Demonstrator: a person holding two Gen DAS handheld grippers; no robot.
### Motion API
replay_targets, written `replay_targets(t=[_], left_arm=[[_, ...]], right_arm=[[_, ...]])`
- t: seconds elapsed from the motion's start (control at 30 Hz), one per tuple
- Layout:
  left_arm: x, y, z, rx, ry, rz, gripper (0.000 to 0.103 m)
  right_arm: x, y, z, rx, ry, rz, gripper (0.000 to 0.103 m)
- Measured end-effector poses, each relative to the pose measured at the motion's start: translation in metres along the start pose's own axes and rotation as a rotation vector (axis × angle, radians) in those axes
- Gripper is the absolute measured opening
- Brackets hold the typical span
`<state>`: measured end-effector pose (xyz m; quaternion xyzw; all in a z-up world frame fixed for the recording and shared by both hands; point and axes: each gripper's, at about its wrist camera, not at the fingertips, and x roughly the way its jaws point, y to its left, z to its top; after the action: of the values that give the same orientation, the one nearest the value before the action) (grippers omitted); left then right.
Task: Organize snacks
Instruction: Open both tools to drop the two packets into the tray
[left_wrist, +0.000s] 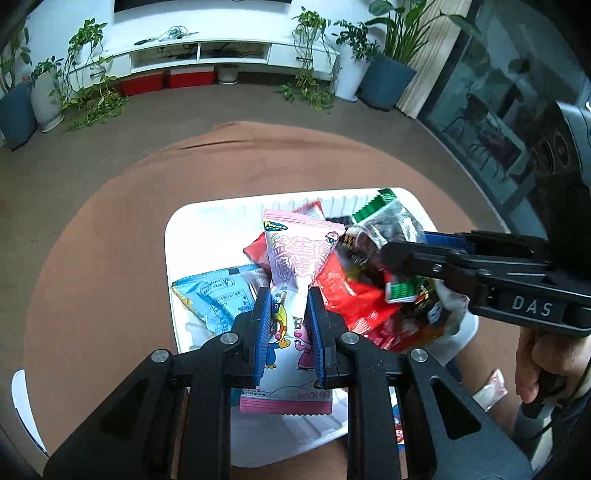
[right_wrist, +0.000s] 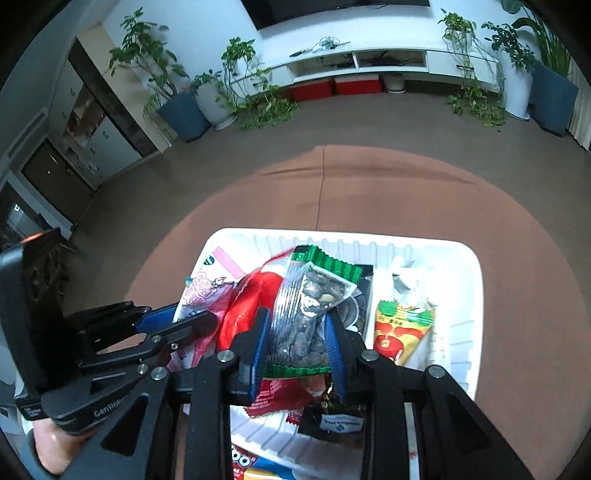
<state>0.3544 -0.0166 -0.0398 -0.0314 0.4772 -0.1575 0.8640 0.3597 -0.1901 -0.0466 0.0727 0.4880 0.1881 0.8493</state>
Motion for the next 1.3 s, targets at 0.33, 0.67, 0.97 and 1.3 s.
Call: replay_targets(t=[0.33, 0.67, 0.97, 1.3], left_arm=[[0.036, -0.007, -0.007, 0.018, 0.038, 0.023, 0.019], [0.052, -0.012, -0.013, 0.030, 0.049, 0.029, 0.020], [0.054, -0.010, -0.014, 0.024, 0.041, 0.023, 0.021], [0.037, -0.008, -0.016, 0.013, 0.020, 0.024, 0.030]], right_arm=[[0.017, 0.002, 0.000, -0.041, 0.007, -0.041, 0.032], [0.026, -0.001, -0.006, -0.049, 0.014, -0.050, 0.032], [0.030, -0.003, -0.008, -0.059, 0.023, -0.058, 0.032], [0.014, 0.001, -0.010, -0.059, -0.003, -0.061, 0.054]])
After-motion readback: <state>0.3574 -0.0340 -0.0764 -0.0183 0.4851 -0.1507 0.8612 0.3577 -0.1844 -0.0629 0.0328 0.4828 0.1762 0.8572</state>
